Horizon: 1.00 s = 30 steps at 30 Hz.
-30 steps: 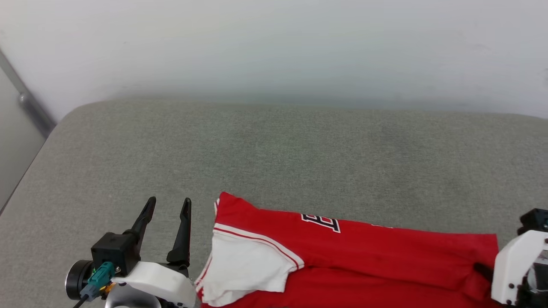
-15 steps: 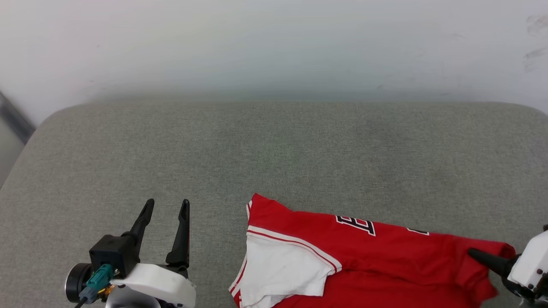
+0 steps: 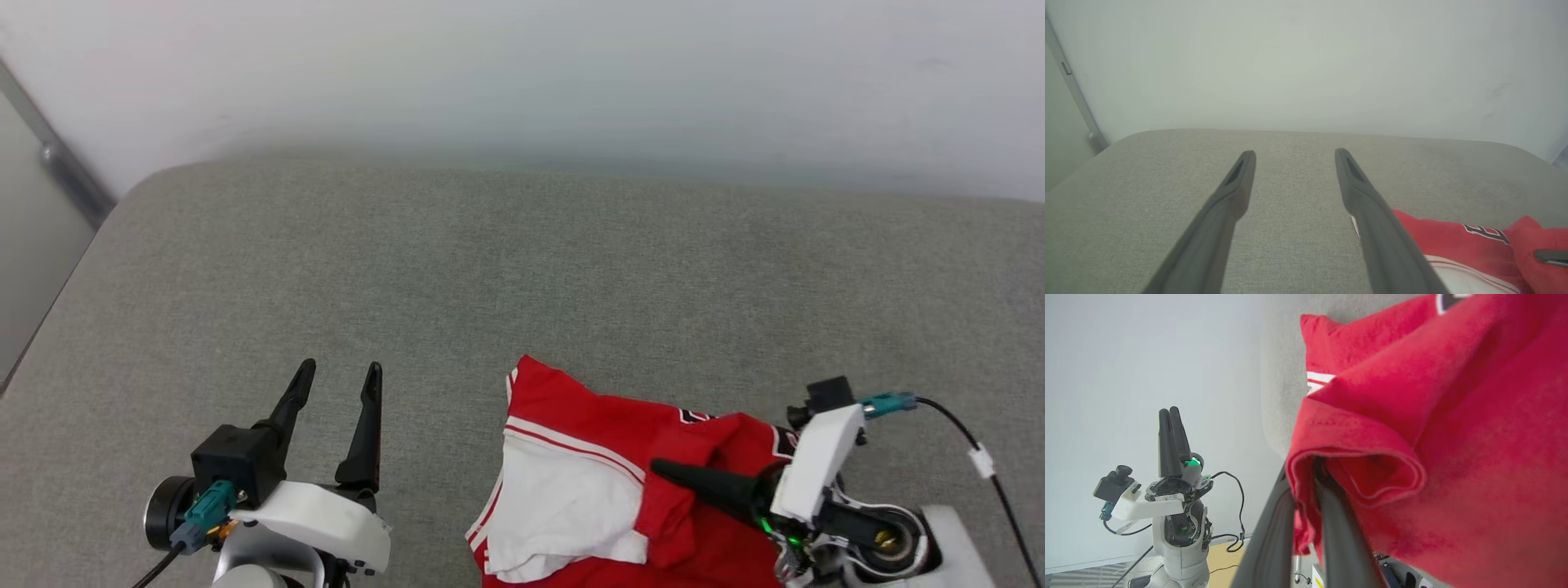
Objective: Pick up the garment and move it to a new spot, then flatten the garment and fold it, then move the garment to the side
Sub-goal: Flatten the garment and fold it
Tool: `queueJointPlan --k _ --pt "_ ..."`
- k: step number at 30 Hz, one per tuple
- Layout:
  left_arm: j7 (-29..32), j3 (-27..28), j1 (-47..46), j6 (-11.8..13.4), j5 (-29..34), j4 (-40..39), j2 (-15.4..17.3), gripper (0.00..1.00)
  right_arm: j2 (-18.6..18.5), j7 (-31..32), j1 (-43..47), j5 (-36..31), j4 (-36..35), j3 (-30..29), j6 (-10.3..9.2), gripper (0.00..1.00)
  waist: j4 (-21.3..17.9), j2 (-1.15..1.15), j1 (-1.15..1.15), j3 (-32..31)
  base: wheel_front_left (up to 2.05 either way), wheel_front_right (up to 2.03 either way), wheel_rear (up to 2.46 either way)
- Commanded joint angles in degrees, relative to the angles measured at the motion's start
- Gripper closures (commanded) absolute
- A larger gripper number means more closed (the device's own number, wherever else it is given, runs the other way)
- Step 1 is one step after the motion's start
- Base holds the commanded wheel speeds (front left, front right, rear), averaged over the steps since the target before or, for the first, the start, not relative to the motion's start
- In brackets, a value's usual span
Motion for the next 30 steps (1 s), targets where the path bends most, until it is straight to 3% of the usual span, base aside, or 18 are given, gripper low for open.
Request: queueJointPlan --k 1,6,7,9,16,23,28,30 --pt "0.18 -0.32 -1.00 -0.28 0.19 0.25 -0.42 0.00 0.11 -2.69 -1.91 2.72 1.67 3.76 0.00 1.00 1.17 0.00 0.00 0.62 0.00 0.00 0.00" --pt "0.00 -0.56 -1.82 -0.84 0.01 1.08 -0.95 0.00 0.09 -10.52 -5.61 6.50 5.49 15.10 0.01 1.00 2.91 0.00 0.00 1.57 0.00 0.00 0.00" --pt "-0.04 -0.63 -2.11 -0.91 0.04 1.14 -1.13 0.00 0.09 -12.05 -6.23 6.56 6.10 16.85 0.01 0.77 3.23 0.00 0.00 1.81 0.00 0.00 0.00" --pt "-0.22 -0.57 -2.27 -1.08 -0.04 1.47 -1.23 0.00 0.09 -14.63 -7.40 6.05 7.45 19.93 0.00 0.00 3.62 0.00 0.00 2.10 0.00 0.00 0.00" --pt "-0.80 -0.22 -1.84 -1.29 -0.39 2.77 -1.66 0.00 -0.84 -19.15 -10.95 1.30 7.83 27.31 0.00 0.00 3.58 0.00 0.00 2.23 0.00 0.00 0.00" --pt "-1.14 -0.25 -0.78 -1.09 -0.68 3.77 -1.97 0.00 -8.57 -29.24 -13.14 -15.49 3.12 34.49 0.00 0.00 1.84 0.00 0.00 0.48 0.00 0.00 0.00" --pt "-0.90 -0.42 0.22 -0.89 -0.93 3.97 -1.78 0.00 -11.51 -36.67 -10.80 -29.78 4.88 29.03 0.00 0.00 0.16 0.00 0.00 -1.03 0.00 0.00 0.00" --pt "-0.83 -0.42 0.34 -0.76 -0.92 4.03 -1.65 0.00 -11.83 -37.53 -9.81 -32.09 4.75 26.92 0.00 0.00 -0.18 0.00 0.00 -1.28 0.00 0.00 0.00"
